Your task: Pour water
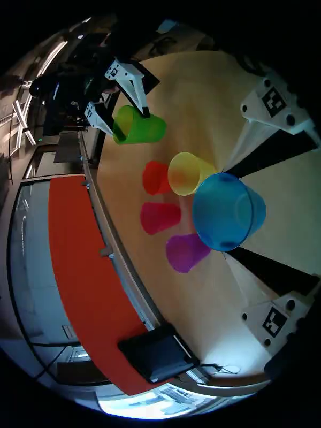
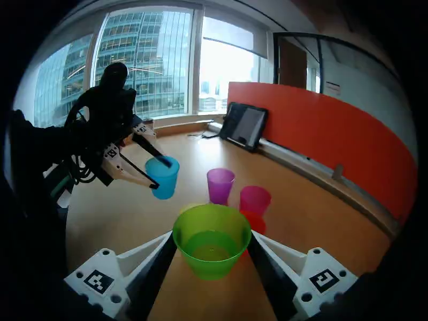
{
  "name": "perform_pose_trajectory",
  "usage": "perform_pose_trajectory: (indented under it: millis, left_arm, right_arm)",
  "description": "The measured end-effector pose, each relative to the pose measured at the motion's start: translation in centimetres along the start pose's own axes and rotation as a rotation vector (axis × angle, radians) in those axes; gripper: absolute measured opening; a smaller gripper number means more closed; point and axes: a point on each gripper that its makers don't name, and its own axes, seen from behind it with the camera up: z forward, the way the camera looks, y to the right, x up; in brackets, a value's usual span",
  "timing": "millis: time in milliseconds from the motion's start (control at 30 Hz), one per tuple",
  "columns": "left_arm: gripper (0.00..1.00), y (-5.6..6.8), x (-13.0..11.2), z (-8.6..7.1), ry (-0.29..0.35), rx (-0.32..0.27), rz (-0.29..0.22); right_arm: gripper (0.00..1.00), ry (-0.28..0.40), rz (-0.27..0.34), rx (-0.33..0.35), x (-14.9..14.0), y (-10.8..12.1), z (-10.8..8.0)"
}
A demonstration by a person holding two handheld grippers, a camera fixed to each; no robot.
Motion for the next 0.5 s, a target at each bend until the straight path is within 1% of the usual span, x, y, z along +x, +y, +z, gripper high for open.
perform_pose_trajectory:
  millis: [300,500]
  left_arm:
    - [0.87,0.4,-1.9,1.3,-0.053,-0.021,0.011]
    - [0.87,0.6,-2.9,2.0,-0.076,-0.037,0.002]
  right_arm:
    - [0.91,-0.051,0.008,0.009,-2.0,0.1,0.7]
    - [0.91,-0.084,0.014,0.022,-3.3,-0.1,1.2]
